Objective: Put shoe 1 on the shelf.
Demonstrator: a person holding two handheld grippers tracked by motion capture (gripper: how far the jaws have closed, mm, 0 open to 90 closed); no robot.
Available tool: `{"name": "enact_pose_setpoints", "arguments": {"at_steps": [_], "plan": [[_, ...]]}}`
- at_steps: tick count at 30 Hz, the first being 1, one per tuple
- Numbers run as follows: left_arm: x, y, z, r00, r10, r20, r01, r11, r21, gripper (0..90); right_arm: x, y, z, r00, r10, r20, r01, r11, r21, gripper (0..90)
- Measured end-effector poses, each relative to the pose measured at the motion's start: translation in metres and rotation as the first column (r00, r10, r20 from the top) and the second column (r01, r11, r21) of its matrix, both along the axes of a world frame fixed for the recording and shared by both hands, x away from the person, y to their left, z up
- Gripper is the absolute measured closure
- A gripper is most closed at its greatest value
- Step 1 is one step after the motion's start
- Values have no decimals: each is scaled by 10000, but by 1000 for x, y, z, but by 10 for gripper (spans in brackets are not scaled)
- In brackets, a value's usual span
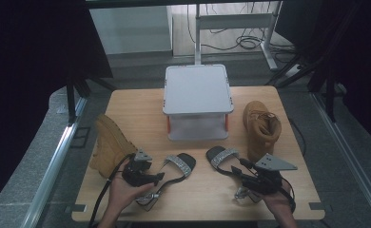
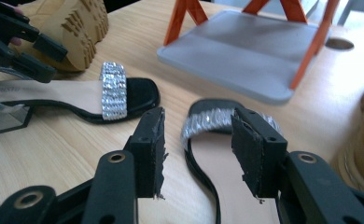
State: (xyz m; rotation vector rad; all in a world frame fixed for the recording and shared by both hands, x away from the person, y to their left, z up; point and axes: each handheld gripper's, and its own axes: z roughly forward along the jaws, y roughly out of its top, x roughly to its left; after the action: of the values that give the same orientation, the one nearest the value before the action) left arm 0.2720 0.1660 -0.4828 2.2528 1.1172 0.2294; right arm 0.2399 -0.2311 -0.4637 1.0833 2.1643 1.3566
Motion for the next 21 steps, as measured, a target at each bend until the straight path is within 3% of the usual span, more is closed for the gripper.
{"name": "enact_pose_setpoints", "arguments": {"at_steps": [11,21], "plan": [[-2,-8,-4,9976,-508,-479,524,9981,325,315,-1,-2,-14,9988,-191,-448,183,9997,-167,528],[-3,-16,-11,9937,-759,-830,805,9953,537,317,-2,-6,-17,9981,-335,-525,326,9993,-192,526]]}}
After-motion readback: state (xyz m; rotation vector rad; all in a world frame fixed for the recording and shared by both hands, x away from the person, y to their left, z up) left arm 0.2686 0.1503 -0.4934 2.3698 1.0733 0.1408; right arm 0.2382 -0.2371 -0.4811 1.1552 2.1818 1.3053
